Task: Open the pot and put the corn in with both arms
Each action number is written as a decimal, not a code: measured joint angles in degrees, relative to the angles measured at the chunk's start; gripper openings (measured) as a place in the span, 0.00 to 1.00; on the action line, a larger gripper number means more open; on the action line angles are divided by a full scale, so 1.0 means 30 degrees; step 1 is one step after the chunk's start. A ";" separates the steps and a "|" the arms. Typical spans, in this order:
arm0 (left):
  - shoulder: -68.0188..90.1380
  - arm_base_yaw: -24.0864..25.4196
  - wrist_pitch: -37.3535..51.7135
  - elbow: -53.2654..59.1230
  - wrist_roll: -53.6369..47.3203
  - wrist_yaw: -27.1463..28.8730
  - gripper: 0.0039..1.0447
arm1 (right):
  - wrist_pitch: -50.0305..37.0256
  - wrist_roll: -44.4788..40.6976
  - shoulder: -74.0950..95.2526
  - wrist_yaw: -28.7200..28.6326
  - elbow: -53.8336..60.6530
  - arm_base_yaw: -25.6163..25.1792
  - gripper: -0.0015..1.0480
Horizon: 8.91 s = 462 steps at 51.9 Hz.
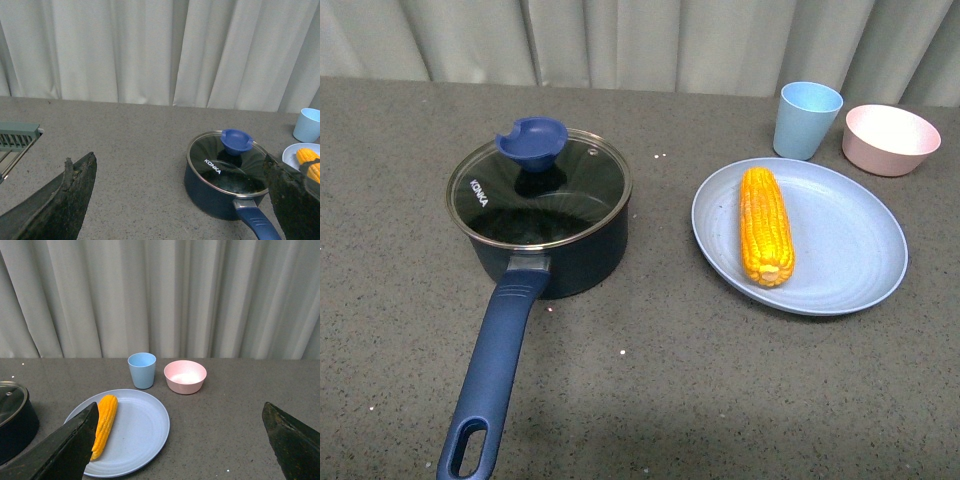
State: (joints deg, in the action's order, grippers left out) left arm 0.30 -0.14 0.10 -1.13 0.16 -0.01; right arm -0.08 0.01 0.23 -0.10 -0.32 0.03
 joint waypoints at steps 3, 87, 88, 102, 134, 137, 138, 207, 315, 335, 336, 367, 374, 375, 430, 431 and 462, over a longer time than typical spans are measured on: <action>0.0000 0.0000 0.0000 0.0000 0.0000 0.0007 0.94 | 0.0000 0.0000 0.0000 0.0007 0.0000 0.0000 0.91; 0.0000 0.0000 0.0000 0.0000 0.0000 0.0000 0.94 | 0.0000 0.0007 0.0000 0.0007 0.0000 0.0000 0.91; 0.0000 0.0000 0.0000 0.0000 0.0000 0.0000 0.94 | 0.0000 0.0000 0.0000 0.0007 0.0000 0.0000 0.91; 0.7096 -0.0831 0.2994 -0.0597 0.0058 -0.2412 0.94 | 0.0000 0.0007 0.0007 0.0015 0.0000 0.0000 0.91; 3.2640 -0.6229 1.7580 -0.9741 0.0299 0.1107 0.94 | 0.0000 0.0000 0.0000 0.0007 0.0000 0.0000 0.91; 3.3543 -0.6280 1.7806 -1.0469 0.0102 0.1173 0.94 | 0.0000 0.0000 0.0007 0.0007 0.0000 0.0000 0.91; 3.3907 -0.6295 1.7828 -1.0768 0.0036 0.1188 0.94 | 0.0000 0.0000 0.0007 0.0007 0.0000 0.0000 0.91; 3.8789 -0.6229 1.7070 -1.4528 -0.0525 0.1858 0.71 | 0.0000 0.0000 0.0000 0.0007 0.0000 0.0000 0.91; 4.2249 0.2361 1.5599 -1.5912 -0.1843 0.1894 0.93 | 0.0000 0.0000 0.0007 0.0007 0.0000 0.0000 0.91; 3.6778 0.2382 1.6225 -1.2954 -0.0831 0.0495 0.94 | 0.0000 0.0000 0.0007 0.0007 0.0000 0.0000 0.91; 3.6210 0.2368 1.6167 -1.2582 -0.0874 0.0503 0.94 | 0.0000 0.0000 0.0000 0.0007 0.0000 0.0000 0.91; 2.6629 0.0393 2.3139 -0.2856 0.0029 -0.0051 0.04 | 0.0000 0.0007 0.0007 0.0007 0.0000 0.0000 0.91; 2.3598 0.0109 2.0575 -0.2310 0.0007 -0.0029 0.04 | 0.0000 0.0000 0.0007 0.0007 0.0000 0.0000 0.91; 2.3212 0.0095 2.0385 -0.2193 0.0007 -0.0029 0.04 | 0.0000 0.0000 0.0007 0.0007 0.0000 0.0000 0.91; 0.8954 0.0073 0.8983 0.0007 0.0007 0.0007 0.04 | 0.0000 0.0000 0.0007 0.0000 0.0000 0.0000 0.91; 0.8743 0.0073 0.8786 0.0007 0.0007 0.0007 0.04 | 0.0000 0.0000 0.0007 0.0000 0.0000 0.0000 0.91; 0.4022 0.0073 0.4167 0.0007 0.0007 0.0000 0.04 | 0.0000 0.0000 0.0007 0.0007 0.0000 0.0000 0.91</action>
State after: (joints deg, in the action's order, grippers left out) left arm 12.36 0.08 12.60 -1.10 0.19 -0.01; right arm -0.08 0.01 0.25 -0.08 -0.32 0.03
